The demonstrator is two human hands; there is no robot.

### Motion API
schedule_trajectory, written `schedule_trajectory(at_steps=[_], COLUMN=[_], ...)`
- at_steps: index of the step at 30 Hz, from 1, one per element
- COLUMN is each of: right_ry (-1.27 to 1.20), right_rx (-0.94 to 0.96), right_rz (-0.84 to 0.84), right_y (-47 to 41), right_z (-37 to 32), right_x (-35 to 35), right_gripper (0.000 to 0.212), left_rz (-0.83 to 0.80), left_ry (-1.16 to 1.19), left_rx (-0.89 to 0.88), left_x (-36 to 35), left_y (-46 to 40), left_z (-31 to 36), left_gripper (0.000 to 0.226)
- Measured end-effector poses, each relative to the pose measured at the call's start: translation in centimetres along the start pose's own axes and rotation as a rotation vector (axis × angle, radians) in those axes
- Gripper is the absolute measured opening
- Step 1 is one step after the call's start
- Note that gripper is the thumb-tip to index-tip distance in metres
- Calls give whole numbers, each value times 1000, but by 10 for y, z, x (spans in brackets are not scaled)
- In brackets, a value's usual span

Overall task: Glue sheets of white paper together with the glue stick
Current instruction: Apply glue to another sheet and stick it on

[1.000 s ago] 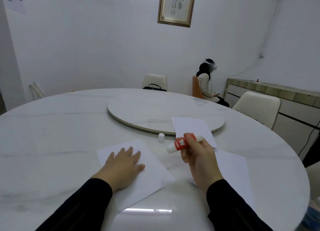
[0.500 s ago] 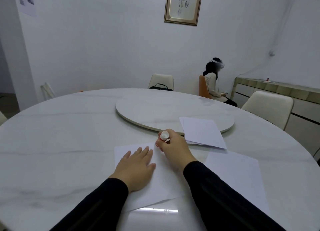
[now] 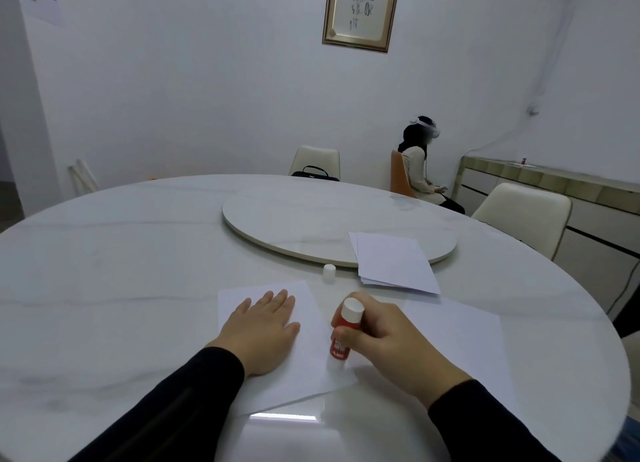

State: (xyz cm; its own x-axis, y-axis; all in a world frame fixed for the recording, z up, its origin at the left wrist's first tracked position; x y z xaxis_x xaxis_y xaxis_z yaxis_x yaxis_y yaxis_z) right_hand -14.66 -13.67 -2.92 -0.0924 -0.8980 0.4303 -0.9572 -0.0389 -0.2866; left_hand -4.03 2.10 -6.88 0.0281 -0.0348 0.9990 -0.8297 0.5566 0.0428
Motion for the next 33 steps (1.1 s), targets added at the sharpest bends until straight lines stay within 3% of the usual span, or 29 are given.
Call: schedule_trajectory(at_steps=[4,8,12,16,19,22,25,29,33], right_ry=[-306,-912,-1135,-1094,-1067,-1000,-692,-321,-227], right_rx=[-76,-68,-35,-44,-30,-20,-14,1,-46], right_rz=[-22,271,421,425,396,413,537,526,452], right_y=[8,2,1,-1,-1,0,-4,-25,-49], right_z=[12,21,25,28,29,22,17,13,20], right_x=[8,23,34,33,32,29,21,9,-5], right_gripper=[28,55,72,73,65,42,8,7,4], left_rz=[1,-65,-170,75,49,109,247,116,-12], left_ry=[4,-19,-62,18,75,310,228,113,42], left_rx=[-3,-47,-103,77,32,23,24,15,-15], left_x=[1,14,31,19,9,14,15,8,6], left_y=[1,3,4,5,3,7,13,10,12], left_z=[1,-2,-5,14,16,12,23,27,25], left_gripper=[58,56,50,41,43,27,24,52,60])
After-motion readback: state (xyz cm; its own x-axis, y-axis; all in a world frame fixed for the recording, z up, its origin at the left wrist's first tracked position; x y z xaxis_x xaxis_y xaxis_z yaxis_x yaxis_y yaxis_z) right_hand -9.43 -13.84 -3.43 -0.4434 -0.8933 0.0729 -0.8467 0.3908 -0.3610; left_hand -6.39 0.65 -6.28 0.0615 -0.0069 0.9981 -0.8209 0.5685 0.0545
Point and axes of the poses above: each hand's wrist, its own y-axis away from the middle knuckle, its own x-axis out of the back of the hand, z = x × y, the point moved 2 cm from there along -y, towards the middle knuckle, and after that the axes turned 11 degrees about -y, right-handed, at the moved point
